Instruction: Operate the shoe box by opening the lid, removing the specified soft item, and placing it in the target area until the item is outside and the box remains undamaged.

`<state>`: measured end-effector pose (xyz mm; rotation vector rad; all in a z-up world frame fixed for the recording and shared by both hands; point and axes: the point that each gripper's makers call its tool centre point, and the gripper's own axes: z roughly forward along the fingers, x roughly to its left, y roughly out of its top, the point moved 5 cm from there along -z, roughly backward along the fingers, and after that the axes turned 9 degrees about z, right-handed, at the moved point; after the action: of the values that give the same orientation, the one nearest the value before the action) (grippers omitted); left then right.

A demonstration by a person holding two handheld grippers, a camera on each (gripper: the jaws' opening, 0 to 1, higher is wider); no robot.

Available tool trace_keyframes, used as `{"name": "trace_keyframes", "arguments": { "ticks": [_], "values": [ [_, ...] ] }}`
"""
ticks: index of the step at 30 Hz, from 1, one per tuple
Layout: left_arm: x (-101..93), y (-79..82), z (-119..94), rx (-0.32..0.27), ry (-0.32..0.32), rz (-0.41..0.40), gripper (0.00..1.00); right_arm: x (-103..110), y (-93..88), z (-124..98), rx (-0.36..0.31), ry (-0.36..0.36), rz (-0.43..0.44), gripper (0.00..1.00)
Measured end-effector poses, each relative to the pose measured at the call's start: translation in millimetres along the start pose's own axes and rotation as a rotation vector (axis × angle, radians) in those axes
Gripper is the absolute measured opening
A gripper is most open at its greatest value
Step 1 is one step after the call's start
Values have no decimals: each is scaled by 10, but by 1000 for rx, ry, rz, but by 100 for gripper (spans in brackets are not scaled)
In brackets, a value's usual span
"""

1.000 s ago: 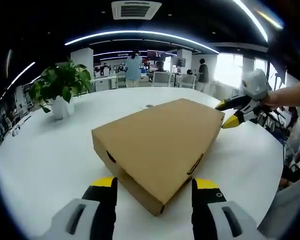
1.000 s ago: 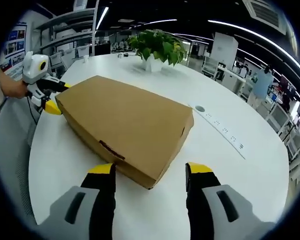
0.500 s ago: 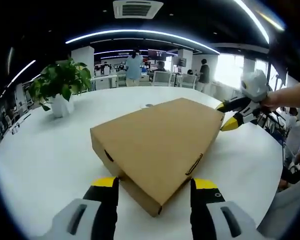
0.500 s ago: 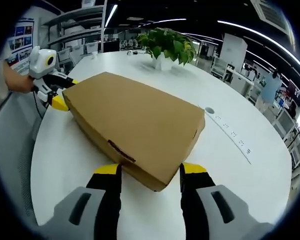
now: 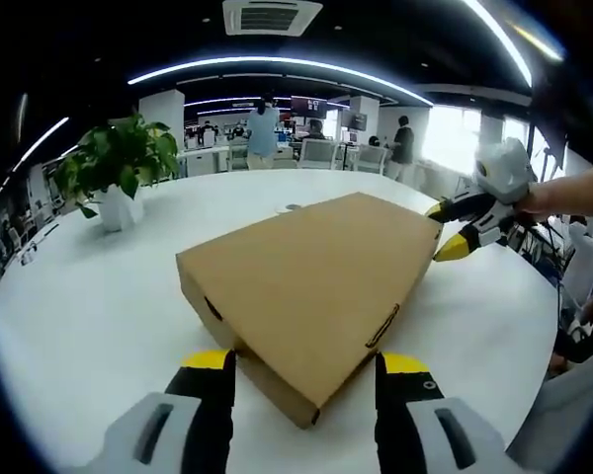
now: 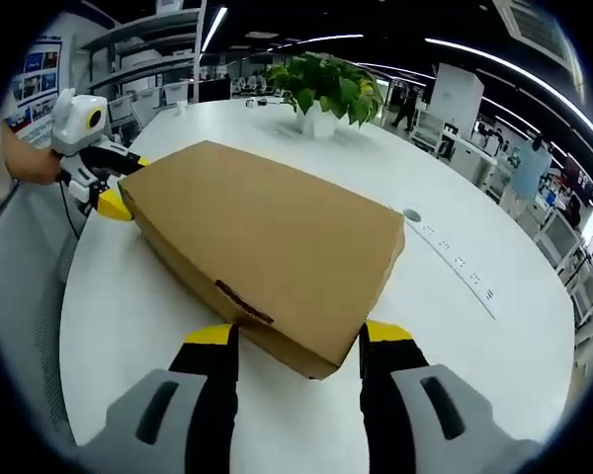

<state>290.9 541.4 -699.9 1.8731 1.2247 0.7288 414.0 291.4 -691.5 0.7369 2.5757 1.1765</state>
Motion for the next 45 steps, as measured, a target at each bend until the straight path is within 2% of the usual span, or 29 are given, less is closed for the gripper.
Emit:
{"name": "trace_keyframes", "arguments": {
  "ticks": [22, 45],
  "values": [
    [259, -69, -97, 47, -79, 39, 56, 295, 15, -3, -20, -18, 97, 44],
    [629, -191, -295, 107, -177, 112, 55, 786, 67, 57, -32, -62, 194, 42]
  ]
}}
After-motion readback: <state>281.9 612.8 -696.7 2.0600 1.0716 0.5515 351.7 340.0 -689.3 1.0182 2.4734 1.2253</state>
